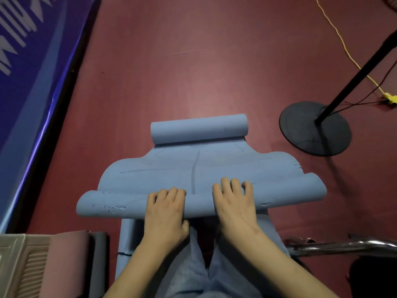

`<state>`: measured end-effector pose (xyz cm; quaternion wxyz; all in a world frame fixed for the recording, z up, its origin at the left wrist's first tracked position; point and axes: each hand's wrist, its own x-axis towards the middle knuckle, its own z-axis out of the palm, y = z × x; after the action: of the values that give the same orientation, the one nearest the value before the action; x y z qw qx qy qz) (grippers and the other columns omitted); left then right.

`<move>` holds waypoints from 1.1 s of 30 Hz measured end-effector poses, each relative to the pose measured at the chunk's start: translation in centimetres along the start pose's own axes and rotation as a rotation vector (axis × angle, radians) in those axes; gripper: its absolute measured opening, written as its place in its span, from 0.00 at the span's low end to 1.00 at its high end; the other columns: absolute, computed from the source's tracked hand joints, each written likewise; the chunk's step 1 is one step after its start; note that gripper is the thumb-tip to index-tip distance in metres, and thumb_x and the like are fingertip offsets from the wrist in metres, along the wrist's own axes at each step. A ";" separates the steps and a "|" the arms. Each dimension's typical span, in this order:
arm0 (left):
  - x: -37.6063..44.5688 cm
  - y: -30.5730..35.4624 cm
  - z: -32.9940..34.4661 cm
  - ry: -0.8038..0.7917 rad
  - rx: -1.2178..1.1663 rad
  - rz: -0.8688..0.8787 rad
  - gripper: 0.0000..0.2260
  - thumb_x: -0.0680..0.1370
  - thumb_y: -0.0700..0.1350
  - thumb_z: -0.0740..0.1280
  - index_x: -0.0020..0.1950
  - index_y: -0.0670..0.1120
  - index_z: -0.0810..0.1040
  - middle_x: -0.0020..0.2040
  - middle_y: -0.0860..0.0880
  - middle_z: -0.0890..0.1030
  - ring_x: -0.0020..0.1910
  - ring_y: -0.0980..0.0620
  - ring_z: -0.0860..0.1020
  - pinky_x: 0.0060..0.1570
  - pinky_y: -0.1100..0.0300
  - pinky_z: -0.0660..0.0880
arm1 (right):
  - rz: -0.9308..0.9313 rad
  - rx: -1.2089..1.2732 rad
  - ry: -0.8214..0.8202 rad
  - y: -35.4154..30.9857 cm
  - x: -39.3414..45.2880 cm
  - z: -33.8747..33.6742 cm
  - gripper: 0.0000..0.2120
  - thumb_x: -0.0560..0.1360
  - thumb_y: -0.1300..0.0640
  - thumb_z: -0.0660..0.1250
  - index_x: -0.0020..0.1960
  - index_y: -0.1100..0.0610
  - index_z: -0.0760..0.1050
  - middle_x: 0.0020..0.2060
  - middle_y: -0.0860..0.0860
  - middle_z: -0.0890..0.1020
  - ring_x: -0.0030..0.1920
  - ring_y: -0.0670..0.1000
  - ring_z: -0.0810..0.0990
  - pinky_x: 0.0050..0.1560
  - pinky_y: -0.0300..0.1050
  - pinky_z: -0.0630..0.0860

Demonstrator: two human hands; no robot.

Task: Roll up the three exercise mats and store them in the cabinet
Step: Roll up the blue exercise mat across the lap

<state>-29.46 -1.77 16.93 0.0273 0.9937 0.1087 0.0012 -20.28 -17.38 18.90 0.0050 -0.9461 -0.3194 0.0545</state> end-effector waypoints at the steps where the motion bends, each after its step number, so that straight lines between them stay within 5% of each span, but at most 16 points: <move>1: -0.1 0.1 0.1 0.004 0.002 -0.011 0.22 0.58 0.48 0.74 0.50 0.49 0.74 0.42 0.52 0.75 0.42 0.47 0.74 0.46 0.51 0.68 | -0.007 -0.010 -0.034 0.0 0.3 -0.1 0.31 0.45 0.61 0.79 0.46 0.56 0.73 0.44 0.55 0.73 0.45 0.59 0.72 0.48 0.55 0.66; 4: 0.5 0.1 0.4 -0.002 0.038 -0.031 0.22 0.54 0.48 0.75 0.45 0.50 0.75 0.38 0.53 0.76 0.38 0.47 0.75 0.41 0.53 0.64 | -0.109 -0.074 -0.161 0.4 1.3 -1.1 0.28 0.64 0.54 0.76 0.60 0.55 0.69 0.57 0.54 0.70 0.59 0.58 0.69 0.57 0.55 0.63; 8: 1.5 -0.2 0.4 -0.033 0.055 -0.030 0.18 0.56 0.49 0.75 0.43 0.52 0.75 0.37 0.54 0.77 0.36 0.48 0.75 0.40 0.55 0.60 | -0.155 -0.074 -0.339 1.2 2.6 -2.9 0.21 0.72 0.53 0.67 0.63 0.55 0.70 0.61 0.54 0.72 0.64 0.58 0.70 0.61 0.55 0.65; 10: 1.3 -0.2 0.5 0.022 0.033 -0.047 0.18 0.57 0.49 0.75 0.45 0.51 0.78 0.43 0.52 0.76 0.40 0.47 0.75 0.42 0.54 0.62 | -0.171 -0.050 -0.428 1.2 3.3 -3.6 0.16 0.71 0.55 0.67 0.58 0.55 0.74 0.60 0.55 0.75 0.62 0.58 0.73 0.59 0.55 0.68; 14: 0.0 0.9 0.6 0.178 0.021 -0.076 0.27 0.55 0.46 0.77 0.54 0.47 0.81 0.53 0.46 0.75 0.50 0.42 0.69 0.46 0.49 0.68 | -0.171 -0.014 -0.703 1.0 5.1 -5.3 0.08 0.63 0.62 0.74 0.41 0.57 0.78 0.41 0.53 0.80 0.43 0.56 0.79 0.36 0.43 0.71; 18: -1.2 0.9 1.0 0.270 0.039 0.001 0.35 0.60 0.39 0.76 0.68 0.37 0.76 0.55 0.41 0.79 0.50 0.39 0.76 0.51 0.44 0.75 | -0.147 0.083 -0.813 1.0 6.3 -5.5 0.10 0.61 0.64 0.76 0.41 0.59 0.80 0.38 0.51 0.80 0.40 0.55 0.79 0.37 0.43 0.76; 22: -2.3 0.7 1.9 0.307 0.117 0.053 0.30 0.67 0.32 0.72 0.69 0.34 0.73 0.57 0.39 0.77 0.53 0.36 0.76 0.58 0.42 0.74 | -0.164 0.113 -0.777 1.0 6.0 -5.5 0.10 0.62 0.62 0.77 0.40 0.57 0.79 0.38 0.50 0.78 0.38 0.52 0.76 0.32 0.42 0.69; 25: -1.9 0.7 2.7 0.287 0.126 0.052 0.29 0.66 0.34 0.73 0.67 0.36 0.74 0.58 0.39 0.76 0.55 0.36 0.75 0.59 0.43 0.70 | -0.171 0.081 -0.641 1.4 5.4 -4.6 0.09 0.63 0.58 0.75 0.38 0.55 0.75 0.40 0.52 0.77 0.47 0.56 0.76 0.38 0.45 0.73; 28: -0.9 0.9 2.3 0.256 0.123 0.077 0.26 0.65 0.43 0.72 0.62 0.38 0.74 0.51 0.41 0.76 0.49 0.39 0.74 0.51 0.45 0.70 | -0.216 0.030 -0.421 1.9 4.6 -3.4 0.07 0.66 0.53 0.68 0.42 0.55 0.74 0.46 0.52 0.73 0.51 0.55 0.66 0.49 0.50 0.70; 33: 1.4 0.1 0.9 0.169 0.142 0.133 0.22 0.60 0.54 0.71 0.50 0.45 0.74 0.42 0.46 0.75 0.42 0.42 0.74 0.42 0.50 0.68 | -0.257 0.057 -0.101 2.9 2.9 -2.7 0.20 0.63 0.50 0.64 0.50 0.54 0.61 0.47 0.49 0.64 0.47 0.53 0.60 0.47 0.46 0.59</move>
<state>-28.04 -1.65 16.05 -0.0527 0.9945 0.0442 0.0791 -15.91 -17.85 21.17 0.0229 -0.8930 -0.4358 0.1100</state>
